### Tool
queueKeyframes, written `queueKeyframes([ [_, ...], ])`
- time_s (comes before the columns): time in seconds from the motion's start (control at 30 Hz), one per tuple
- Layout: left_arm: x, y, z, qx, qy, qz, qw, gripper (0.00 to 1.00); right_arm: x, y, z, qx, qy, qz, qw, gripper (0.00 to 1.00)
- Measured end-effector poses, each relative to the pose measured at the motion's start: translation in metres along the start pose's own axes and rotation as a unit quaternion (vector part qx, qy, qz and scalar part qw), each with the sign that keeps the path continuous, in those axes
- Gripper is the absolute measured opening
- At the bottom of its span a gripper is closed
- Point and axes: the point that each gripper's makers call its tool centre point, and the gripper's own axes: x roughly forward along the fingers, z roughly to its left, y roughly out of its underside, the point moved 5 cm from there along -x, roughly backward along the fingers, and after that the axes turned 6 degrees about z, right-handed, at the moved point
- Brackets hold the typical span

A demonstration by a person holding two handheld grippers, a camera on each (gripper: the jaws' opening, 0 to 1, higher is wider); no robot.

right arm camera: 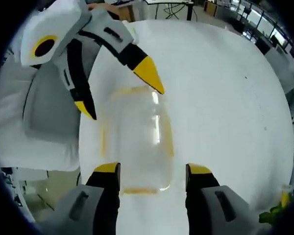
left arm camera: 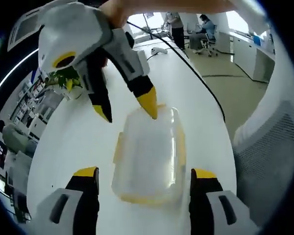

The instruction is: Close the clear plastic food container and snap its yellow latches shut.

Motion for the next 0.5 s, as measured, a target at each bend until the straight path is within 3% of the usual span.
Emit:
queueKeyframes([
  [0.13, -0.002, 0.005, 0.005, 0.028, 0.022, 0.012, 0.9993, 0.83, 0.001, 0.008, 0.004, -0.003, 0.007, 0.008, 0.9999, 0.57],
  [0.27, -0.001, 0.003, 0.006, 0.01, 0.056, 0.01, 0.9983, 0.83, 0.003, 0.014, 0.007, -0.004, 0.008, 0.01, 0.9999, 0.59],
  [0.5, 0.02, 0.01, 0.007, 0.032, 0.065, 0.042, 0.9965, 0.82, 0.017, 0.024, 0.014, -0.012, 0.002, 0.031, 0.9994, 0.69],
])
